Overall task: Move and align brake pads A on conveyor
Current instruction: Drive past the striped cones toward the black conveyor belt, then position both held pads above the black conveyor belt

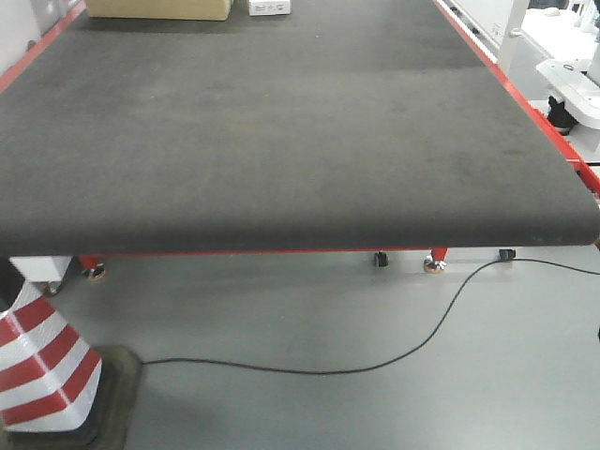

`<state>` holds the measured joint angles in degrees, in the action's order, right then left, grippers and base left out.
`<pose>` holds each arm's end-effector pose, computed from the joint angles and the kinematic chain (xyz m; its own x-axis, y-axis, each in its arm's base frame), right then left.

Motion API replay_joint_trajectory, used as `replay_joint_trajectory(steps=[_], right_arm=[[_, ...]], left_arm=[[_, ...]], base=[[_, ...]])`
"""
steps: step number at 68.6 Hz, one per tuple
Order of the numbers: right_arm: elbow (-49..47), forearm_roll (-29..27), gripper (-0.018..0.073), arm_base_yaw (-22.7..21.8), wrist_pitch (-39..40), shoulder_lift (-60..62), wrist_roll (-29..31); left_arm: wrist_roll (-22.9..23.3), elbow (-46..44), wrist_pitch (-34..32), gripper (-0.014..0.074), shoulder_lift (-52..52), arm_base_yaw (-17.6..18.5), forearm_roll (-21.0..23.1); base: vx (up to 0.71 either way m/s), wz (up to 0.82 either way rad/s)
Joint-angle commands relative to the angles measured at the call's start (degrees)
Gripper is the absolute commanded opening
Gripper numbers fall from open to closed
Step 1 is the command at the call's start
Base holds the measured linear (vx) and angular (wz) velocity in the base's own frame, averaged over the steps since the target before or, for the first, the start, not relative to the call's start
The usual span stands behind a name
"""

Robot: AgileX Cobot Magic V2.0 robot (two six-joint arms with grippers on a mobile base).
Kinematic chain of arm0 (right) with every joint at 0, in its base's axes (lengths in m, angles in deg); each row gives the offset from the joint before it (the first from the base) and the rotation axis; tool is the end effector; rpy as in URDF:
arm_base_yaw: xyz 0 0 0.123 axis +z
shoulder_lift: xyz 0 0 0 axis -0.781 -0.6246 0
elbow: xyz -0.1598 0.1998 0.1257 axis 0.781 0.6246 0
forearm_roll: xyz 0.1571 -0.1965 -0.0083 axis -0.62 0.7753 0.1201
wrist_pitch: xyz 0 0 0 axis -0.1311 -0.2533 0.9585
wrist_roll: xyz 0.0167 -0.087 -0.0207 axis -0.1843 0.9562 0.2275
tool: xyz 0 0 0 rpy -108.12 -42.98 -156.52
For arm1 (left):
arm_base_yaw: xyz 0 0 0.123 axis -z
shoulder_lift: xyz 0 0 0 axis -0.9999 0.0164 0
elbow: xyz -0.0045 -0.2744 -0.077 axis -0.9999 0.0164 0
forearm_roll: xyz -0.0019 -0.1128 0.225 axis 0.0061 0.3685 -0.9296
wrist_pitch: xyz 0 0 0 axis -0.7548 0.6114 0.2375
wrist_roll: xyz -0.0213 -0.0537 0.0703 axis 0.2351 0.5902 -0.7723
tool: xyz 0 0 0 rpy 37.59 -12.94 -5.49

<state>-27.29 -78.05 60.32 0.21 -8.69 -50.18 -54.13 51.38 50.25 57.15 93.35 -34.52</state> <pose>0.0930 0.0170 0.3331 -0.2679 -0.0712 -0.9608 -0.1880 0.9820 -0.0203 0.1162 -0.0132 0.3065 -0.4419 0.0658 -0.8946 0.1324 0.9912 0.0075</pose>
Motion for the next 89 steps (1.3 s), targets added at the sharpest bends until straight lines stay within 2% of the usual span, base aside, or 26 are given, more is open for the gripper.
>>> replay_joint_trajectory(steps=[1, 89], right_arm=[[-1.85, 0.28, -0.0007, -0.31, 5.56, -0.30, 0.24], [-1.85, 0.28, -0.0007, -0.31, 5.79, -0.30, 0.24]], left_arm=[[0.25, -1.95, -5.22, -0.0006, 0.12, 0.24, 0.58], [0.25, -1.95, -5.19, -0.0006, 0.12, 0.24, 0.58]], base=[[0.24, -0.09], [0.37, 0.01]])
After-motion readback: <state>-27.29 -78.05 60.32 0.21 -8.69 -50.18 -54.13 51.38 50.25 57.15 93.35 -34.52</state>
